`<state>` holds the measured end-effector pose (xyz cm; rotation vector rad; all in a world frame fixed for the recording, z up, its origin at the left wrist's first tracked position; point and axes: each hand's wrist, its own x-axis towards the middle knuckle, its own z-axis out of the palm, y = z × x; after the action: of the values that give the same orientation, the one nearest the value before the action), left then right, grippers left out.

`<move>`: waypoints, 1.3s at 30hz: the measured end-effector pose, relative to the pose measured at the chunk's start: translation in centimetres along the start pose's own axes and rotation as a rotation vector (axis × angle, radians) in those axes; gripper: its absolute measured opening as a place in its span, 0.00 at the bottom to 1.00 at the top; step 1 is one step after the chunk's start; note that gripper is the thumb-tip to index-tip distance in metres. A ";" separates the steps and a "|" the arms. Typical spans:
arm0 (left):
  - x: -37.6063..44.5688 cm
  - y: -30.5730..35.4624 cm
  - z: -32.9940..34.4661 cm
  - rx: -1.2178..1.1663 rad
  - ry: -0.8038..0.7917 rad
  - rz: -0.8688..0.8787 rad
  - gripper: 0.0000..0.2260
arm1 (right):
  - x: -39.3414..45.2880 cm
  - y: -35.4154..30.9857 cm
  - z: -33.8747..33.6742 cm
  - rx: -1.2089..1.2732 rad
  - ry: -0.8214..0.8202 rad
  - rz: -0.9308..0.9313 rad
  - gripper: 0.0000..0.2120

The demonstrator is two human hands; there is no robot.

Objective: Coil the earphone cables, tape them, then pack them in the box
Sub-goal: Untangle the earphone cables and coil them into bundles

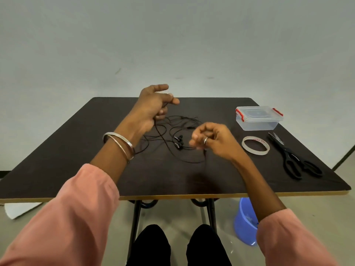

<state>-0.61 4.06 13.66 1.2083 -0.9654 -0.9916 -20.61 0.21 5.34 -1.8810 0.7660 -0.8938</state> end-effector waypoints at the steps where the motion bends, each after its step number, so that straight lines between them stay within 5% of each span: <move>1: -0.2 0.6 -0.2 0.072 -0.065 0.031 0.14 | 0.7 -0.4 0.0 0.001 0.123 -0.013 0.05; 5: -0.9 2.7 0.0 0.328 -0.219 0.147 0.15 | 3.6 -4.6 1.2 -0.066 0.151 -0.127 0.29; 9: -1.4 4.2 -0.5 0.393 -0.217 0.232 0.15 | 5.1 -7.3 4.0 -0.009 0.106 -0.239 0.08; 12: -1.3 5.1 -2.3 0.351 -0.150 0.261 0.13 | 5.0 -6.5 4.0 0.018 0.197 -0.206 0.05; 24: 1.3 4.8 -9.4 -0.013 0.575 0.376 0.07 | 4.8 -3.0 -2.6 0.007 0.326 -0.069 0.06; 27: 2.0 3.5 -10.5 0.061 0.686 0.362 0.05 | 5.0 -2.9 -3.4 0.088 0.437 -0.056 0.07; 31: 2.2 1.9 -10.0 0.698 0.534 0.114 0.09 | 6.0 -4.7 -3.4 0.181 0.518 -0.089 0.09; 34: 1.5 1.3 -7.9 1.205 0.363 -0.015 0.21 | 6.8 -6.6 -2.2 0.052 0.458 -0.183 0.08; 37: 1.0 1.5 -5.0 1.009 0.084 0.290 0.23 | 7.5 -8.1 -1.1 -0.116 0.380 -0.279 0.08; 39: 0.8 1.6 -3.1 0.698 -0.086 0.324 0.19 | 8.0 -9.2 -0.5 -0.162 0.332 -0.326 0.09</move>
<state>2.67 4.30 15.00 1.5108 -1.5956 -0.4512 -15.26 -2.57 15.92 -2.0629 0.7558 -1.4113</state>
